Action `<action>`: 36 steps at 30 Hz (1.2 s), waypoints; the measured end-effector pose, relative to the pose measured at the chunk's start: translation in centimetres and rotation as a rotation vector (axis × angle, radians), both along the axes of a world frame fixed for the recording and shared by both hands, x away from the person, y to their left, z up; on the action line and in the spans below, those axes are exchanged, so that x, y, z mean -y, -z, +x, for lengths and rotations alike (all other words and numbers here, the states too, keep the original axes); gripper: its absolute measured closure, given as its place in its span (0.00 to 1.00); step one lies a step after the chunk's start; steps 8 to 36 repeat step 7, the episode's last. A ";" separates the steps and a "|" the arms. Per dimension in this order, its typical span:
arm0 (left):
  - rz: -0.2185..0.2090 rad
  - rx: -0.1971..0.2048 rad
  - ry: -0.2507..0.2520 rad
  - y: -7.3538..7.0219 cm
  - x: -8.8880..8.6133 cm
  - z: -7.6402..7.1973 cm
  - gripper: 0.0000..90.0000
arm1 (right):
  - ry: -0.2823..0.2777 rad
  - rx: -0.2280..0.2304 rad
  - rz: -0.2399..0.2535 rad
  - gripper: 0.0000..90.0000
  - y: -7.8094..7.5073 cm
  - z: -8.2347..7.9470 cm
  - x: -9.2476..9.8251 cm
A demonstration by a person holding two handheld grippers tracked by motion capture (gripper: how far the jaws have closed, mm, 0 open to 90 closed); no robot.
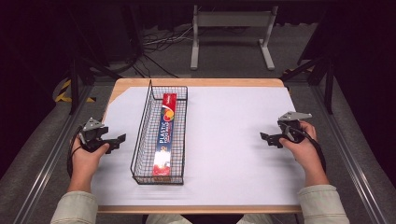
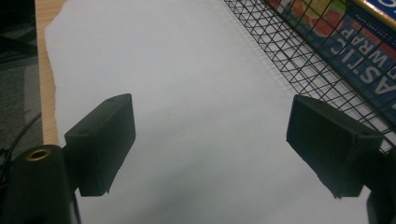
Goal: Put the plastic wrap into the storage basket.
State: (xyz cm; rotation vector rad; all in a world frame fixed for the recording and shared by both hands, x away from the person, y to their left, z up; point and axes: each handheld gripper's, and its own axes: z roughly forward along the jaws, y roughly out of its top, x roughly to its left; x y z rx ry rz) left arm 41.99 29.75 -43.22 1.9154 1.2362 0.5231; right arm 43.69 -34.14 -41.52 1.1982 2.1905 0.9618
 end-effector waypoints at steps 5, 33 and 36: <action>-0.009 -0.004 -0.005 0.0 0.2 -0.2 0.15 | 0.004 0.010 0.011 0.08 -0.2 -0.1 0.1; -0.008 -0.003 -0.001 0.0 0.2 -0.2 0.15 | 0.003 0.013 0.011 0.08 -0.2 -0.1 0.2; -0.008 -0.003 -0.001 0.0 0.2 -0.2 0.15 | 0.003 0.013 0.011 0.08 -0.2 -0.1 0.2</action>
